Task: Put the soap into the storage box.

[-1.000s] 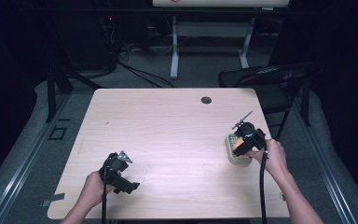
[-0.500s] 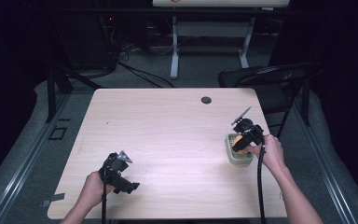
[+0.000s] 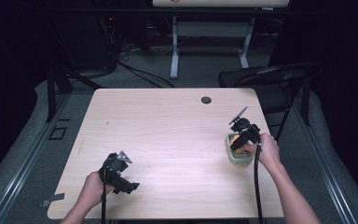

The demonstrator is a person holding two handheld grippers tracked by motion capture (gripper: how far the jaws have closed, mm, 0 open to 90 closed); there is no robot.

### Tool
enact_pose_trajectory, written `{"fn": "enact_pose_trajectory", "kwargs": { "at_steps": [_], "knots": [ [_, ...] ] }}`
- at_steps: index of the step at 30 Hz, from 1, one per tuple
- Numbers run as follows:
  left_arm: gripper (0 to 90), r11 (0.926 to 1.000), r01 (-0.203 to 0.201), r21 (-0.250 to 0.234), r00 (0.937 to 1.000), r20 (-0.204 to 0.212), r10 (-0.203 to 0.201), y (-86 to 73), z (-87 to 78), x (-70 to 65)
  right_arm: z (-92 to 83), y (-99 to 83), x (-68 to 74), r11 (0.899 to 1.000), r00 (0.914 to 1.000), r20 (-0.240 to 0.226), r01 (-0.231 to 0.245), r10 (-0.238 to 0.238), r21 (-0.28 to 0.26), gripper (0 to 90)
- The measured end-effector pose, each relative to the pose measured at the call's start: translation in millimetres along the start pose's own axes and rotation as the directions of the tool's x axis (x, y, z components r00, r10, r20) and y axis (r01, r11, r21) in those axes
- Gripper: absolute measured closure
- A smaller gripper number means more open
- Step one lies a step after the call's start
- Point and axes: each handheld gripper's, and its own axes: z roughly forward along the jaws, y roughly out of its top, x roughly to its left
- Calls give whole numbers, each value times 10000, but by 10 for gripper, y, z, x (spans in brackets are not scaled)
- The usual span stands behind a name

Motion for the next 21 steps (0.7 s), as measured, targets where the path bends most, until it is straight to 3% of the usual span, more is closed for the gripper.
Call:
{"fn": "enact_pose_trajectory", "kwargs": {
  "at_steps": [2, 8, 9, 18, 21],
  "knots": [
    [39, 10000, -9, -15, 10000, -19, 9, -1, 1, 0, 23, -8, 8, 9996, 9998, -28, -195, 194, -194, 266],
    [39, 10000, -18, 14, 10000, 7, 18, -3, -1, -4, 50, -2, -20, 9998, 9999, 105, 71, -73, 200, 266],
    [39, 10000, -22, 15, 10000, 1, 22, -4, -2, -4, 76, -16, -7, 9997, 9997, 113, -195, 197, -120, 265],
    [39, 10000, -17, 16, 10000, -24, 17, -11, -6, -1, 117, -28, -27, 10000, 10000, 34, 52, -52, -21, 263],
    [39, 10000, -14, 14, 10000, -17, 14, -12, -6, 0, 117, -36, -37, 9999, 10000, -50, -83, 83, -120, 262]
  ]
}}
